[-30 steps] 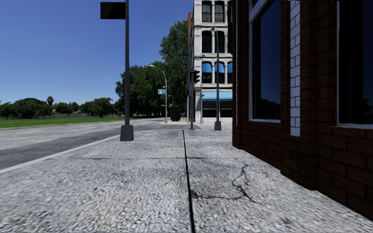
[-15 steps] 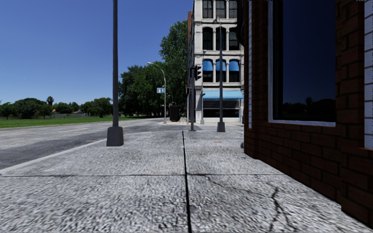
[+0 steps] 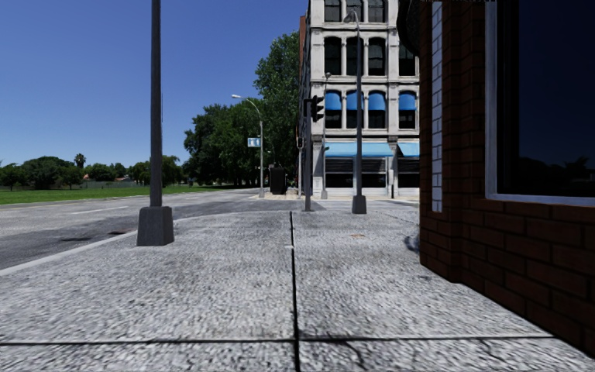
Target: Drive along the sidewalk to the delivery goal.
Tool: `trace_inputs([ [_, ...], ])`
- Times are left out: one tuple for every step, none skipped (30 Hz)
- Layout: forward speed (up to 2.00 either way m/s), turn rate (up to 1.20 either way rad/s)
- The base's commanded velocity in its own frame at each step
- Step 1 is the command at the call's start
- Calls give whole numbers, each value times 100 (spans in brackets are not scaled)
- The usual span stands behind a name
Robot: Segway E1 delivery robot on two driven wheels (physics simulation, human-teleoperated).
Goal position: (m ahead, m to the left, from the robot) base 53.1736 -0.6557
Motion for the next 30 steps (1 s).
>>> trace_inputs([
  [200, 0],
  [200, 0],
  [200, 0],
  [200, 0],
  [200, 0],
  [200, 0],
  [200, 0],
  [200, 0],
  [200, 0],
  [200, 0],
  [200, 0],
  [200, -12],
  [200, -20],
  [200, -23],
  [200, -23],
  [200, -25],
  [200, -26],
  [200, -28],
  [200, -28],
  [200, -34],
  [200, -36],
  [200, -36],
  [200, -37],
  [200, -37],
  [200, -37],
  [200, -37],
  [200, -37],
  [200, -37],
  [200, -37],
  [200, -37],
])
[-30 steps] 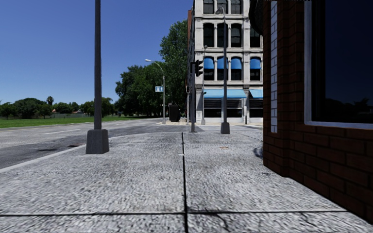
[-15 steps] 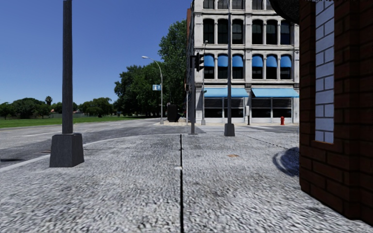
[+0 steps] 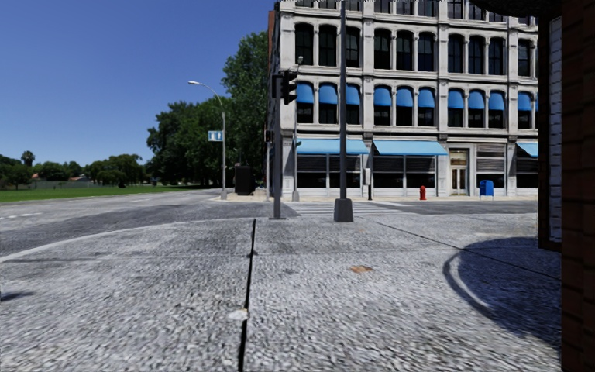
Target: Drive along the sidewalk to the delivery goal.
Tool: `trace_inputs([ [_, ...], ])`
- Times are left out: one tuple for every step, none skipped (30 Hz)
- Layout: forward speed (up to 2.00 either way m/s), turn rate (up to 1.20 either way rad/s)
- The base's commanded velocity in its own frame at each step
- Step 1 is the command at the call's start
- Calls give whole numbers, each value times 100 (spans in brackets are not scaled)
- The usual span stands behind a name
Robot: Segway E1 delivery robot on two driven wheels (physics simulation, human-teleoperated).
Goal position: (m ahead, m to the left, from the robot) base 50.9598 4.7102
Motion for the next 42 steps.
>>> trace_inputs([
  [200, -37],
  [200, -40],
  [200, -40],
  [200, -42],
  [200, -42],
  [200, -43],
  [200, -43],
  [200, -43],
  [200, -43],
  [200, -43],
  [200, -43],
  [200, -43],
  [200, -43],
  [200, -44],
  [200, -45],
  [200, -46],
  [200, -46],
  [200, -46],
  [200, -47],
  [200, -50],
  [200, -54],
  [200, -56],
  [200, -56],
  [200, -56],
  [200, -56],
  [200, -56],
  [200, -56],
  [200, -56],
  [200, -56],
  [200, -56],
  [200, -56],
  [200, -56],
  [200, -56],
  [200, -56],
  [200, -56],
  [200, -56],
  [200, -56],
  [200, -56],
  [200, -55],
  [200, -55],
  [200, -54],
  [200, -54],
])
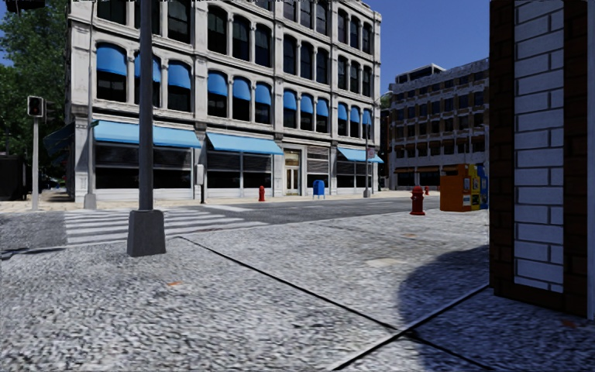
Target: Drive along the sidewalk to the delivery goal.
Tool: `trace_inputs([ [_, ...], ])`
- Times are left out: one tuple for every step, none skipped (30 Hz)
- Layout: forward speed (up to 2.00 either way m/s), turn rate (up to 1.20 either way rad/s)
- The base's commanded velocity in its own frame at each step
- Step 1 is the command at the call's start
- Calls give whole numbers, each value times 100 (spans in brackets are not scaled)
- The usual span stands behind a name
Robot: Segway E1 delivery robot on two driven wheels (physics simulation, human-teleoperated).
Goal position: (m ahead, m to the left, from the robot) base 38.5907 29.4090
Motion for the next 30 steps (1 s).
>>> trace_inputs([
  [200, -54],
  [200, -54],
  [200, -54],
  [200, -54],
  [200, -54],
  [200, -8],
  [200, 0],
  [200, 0],
  [200, 0],
  [200, 0],
  [200, 0],
  [200, 0],
  [200, 0],
  [200, 0],
  [200, 0],
  [200, 0],
  [200, 0],
  [200, 16],
  [200, 35],
  [200, 40],
  [200, 42],
  [200, 42],
  [200, 42],
  [200, 42],
  [200, 42],
  [200, 42],
  [200, 42],
  [200, 44],
  [200, 47],
  [200, 48],
])
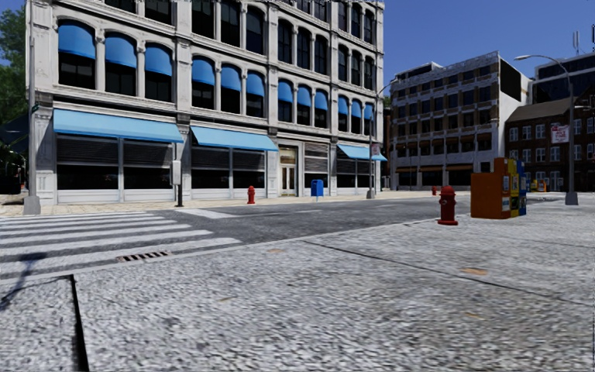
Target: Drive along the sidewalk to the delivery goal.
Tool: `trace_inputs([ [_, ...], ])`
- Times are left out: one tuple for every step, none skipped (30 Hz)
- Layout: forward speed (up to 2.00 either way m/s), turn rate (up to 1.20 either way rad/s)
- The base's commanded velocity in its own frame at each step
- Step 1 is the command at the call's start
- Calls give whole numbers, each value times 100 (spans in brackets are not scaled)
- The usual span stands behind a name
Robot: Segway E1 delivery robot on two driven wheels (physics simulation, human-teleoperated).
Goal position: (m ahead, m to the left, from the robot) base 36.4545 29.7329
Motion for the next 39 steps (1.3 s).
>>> trace_inputs([
  [200, 48],
  [200, 48],
  [200, 48],
  [200, 48],
  [200, 48],
  [200, 48],
  [200, 48],
  [200, 48],
  [200, 50],
  [200, 52],
  [200, 52],
  [200, 53],
  [200, 53],
  [200, 53],
  [200, 53],
  [200, 53],
  [200, 53],
  [200, 54],
  [200, 55],
  [200, 55],
  [200, 55],
  [200, 56],
  [200, 56],
  [200, 57],
  [200, 57],
  [200, 58],
  [200, 59],
  [200, 60],
  [200, 61],
  [200, 61],
  [200, 61],
  [200, 61],
  [200, 61],
  [200, 61],
  [200, 61],
  [200, 61],
  [200, 61],
  [198, 61],
  [198, 61],
])
